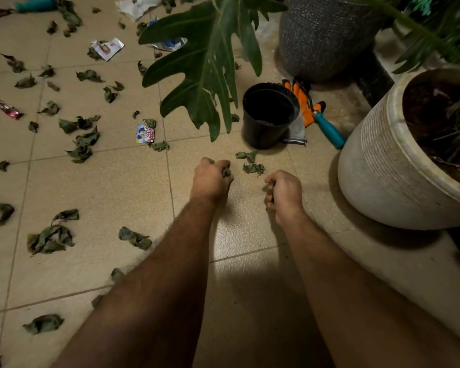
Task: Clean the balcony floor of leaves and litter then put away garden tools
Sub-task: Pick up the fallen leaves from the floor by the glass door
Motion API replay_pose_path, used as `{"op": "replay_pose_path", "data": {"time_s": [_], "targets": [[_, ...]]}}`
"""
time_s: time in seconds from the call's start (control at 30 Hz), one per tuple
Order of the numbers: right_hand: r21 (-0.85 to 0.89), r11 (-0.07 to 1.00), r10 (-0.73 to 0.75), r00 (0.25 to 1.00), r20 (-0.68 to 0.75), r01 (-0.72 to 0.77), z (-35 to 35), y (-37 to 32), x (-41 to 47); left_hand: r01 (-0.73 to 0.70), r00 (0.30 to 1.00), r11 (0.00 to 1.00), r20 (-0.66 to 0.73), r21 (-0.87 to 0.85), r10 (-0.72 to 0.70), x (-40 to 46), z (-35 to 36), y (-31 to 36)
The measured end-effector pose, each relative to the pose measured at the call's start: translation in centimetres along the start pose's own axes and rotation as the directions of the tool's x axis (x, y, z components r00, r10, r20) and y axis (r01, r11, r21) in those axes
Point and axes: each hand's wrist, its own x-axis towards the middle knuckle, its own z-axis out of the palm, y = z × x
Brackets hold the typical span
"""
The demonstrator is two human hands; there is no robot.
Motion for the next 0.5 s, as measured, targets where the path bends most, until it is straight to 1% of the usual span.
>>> {"op": "replay_pose_path", "data": {"time_s": [0.07, 0.1, 0.2, 0.27, 0.33, 0.43, 0.5], "targets": [[-0.131, 0.982, -0.144, 0.989, -0.033, 0.139, 0.1, -0.3, 0.7, -0.001, 0.999, 0.997, -0.051, 0.081, 0.005, -0.1, 0.3, -0.2], [-0.216, 0.956, -0.212, 0.977, -0.036, 0.199, 0.1, -0.5, 0.9, 0.009, 0.998, 0.994, -0.068, 0.104, -0.002, -0.2, 0.2, -0.3], [-0.445, 0.842, -0.345, 0.938, -0.013, 0.303, 0.7, -1.1, 1.7, 0.032, 0.998, 0.994, -0.060, 0.107, -0.025, -0.7, -0.3, -1.0], [-0.558, 0.772, -0.368, 0.930, -0.001, 0.305, 1.3, -1.6, 2.1, 0.044, 0.998, 0.996, -0.044, 0.077, -0.040, -0.9, -0.7, -1.7], [-0.646, 0.707, -0.350, 0.936, 0.035, 0.288, 1.9, -1.5, 2.5, 0.047, 0.998, 0.999, -0.047, 0.021, -0.046, -1.3, -1.2, -2.1], [-0.750, 0.602, -0.308, 0.946, 0.099, 0.275, 2.5, -0.8, 2.7, 0.063, 0.994, 0.989, -0.085, -0.135, -0.075, -1.8, -1.8, -2.0], [-0.813, 0.490, -0.350, 0.925, 0.148, 0.315, 2.8, -0.5, 2.7, 0.090, 0.991, 0.960, -0.071, -0.265, -0.113, -1.9, -2.1, -1.9]]}}
